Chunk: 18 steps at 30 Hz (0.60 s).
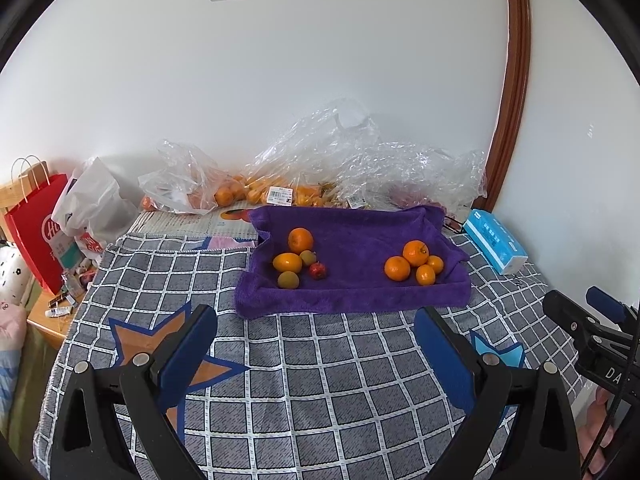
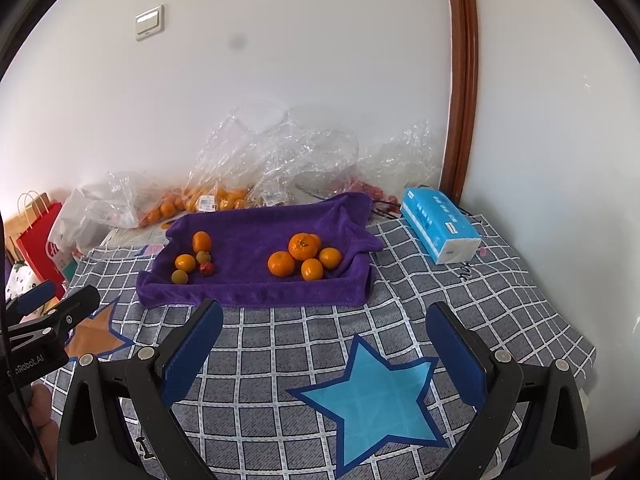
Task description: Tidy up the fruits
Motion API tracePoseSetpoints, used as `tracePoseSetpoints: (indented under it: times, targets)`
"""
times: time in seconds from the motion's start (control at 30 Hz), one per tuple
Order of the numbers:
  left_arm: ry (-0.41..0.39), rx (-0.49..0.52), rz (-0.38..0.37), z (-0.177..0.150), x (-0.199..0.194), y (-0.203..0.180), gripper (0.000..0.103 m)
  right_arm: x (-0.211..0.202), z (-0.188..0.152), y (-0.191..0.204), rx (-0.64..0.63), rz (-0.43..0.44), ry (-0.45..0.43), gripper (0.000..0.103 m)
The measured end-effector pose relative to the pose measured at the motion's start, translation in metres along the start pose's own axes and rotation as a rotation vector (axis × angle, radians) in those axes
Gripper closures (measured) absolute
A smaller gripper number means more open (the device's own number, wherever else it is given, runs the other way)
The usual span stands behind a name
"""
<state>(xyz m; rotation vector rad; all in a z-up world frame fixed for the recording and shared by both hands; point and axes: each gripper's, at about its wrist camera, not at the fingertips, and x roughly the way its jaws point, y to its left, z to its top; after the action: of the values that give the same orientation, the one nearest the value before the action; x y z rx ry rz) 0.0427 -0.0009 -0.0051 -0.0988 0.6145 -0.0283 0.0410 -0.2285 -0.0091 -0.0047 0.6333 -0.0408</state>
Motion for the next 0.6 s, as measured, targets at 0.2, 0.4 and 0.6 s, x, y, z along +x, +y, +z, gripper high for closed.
tracePoseSetpoints:
  times: [0.2, 0.4, 0.6]
  targets:
    - [0.01, 0.002, 0.002, -0.003, -0.0009, 0.0, 0.003, -0.0024, -0.0009, 0.0008, 0.001, -0.001, -0.004, 0.003]
    - [0.01, -0.003, 0.003, -0.0025, -0.0018, 0.0019, 0.003, -0.0009, -0.0015, 0.0033, -0.003, -0.001, 0.001, 0.003]
    - [0.007, -0.005, 0.002, -0.0032, -0.0026, 0.0018, 0.003, -0.0033, -0.0021, 0.003, 0.0, 0.001, -0.006, 0.003]
